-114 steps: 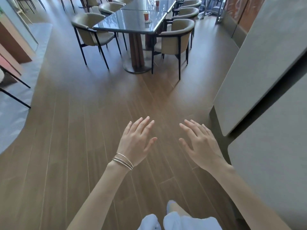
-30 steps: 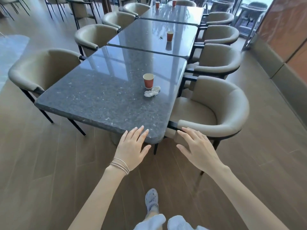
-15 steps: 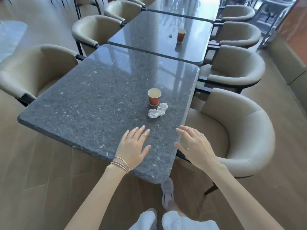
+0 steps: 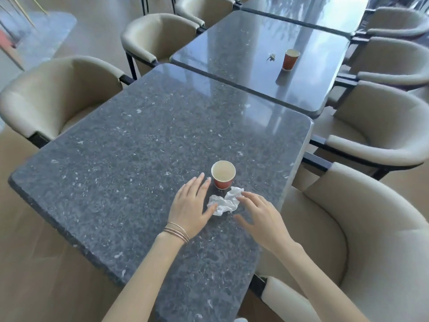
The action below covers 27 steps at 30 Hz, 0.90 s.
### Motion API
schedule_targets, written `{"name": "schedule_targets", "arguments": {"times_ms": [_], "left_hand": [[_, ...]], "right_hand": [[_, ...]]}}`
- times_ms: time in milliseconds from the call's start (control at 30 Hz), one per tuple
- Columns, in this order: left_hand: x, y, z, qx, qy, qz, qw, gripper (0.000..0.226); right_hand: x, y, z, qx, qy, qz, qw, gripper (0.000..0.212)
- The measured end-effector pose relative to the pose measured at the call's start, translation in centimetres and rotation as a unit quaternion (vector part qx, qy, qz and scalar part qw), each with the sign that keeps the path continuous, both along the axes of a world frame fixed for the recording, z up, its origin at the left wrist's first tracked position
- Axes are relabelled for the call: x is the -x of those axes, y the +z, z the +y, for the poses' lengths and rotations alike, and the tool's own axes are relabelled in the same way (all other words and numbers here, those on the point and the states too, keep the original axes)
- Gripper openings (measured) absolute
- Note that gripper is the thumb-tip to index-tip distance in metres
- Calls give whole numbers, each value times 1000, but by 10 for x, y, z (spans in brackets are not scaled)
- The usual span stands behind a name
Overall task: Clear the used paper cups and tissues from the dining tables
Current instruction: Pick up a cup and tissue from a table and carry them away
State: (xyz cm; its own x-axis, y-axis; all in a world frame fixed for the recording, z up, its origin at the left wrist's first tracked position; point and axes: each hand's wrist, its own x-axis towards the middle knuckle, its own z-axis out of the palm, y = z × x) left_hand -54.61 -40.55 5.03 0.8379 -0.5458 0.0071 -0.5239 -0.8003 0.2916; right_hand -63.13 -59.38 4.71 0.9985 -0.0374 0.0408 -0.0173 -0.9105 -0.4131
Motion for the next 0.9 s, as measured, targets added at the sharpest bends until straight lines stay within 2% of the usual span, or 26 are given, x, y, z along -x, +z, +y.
{"name": "schedule_targets", "arguments": {"times_ms": [200,400,567,733,900], "left_hand": [[-50,-35,-29,34,6,27,999,82],[-78,-60,-45,49,-14,25,998,91],[-92,-66,-59,63,-30,15,997,87],[-98,-65,-59,87,-35,9,996,78],[-98,-63,-54,89,-48,17,995,78]], "right_hand": [[-38,-63,1,-53,-39,24,998,52],[-59,-106,5,-51,-58,15,997,57],[-65,-118,3,-56,-50,1,997,48],[-66,-117,-9,-60,-62,-26,996,25],[-69,-110,-24,-54,-100,-22,993,27]]}}
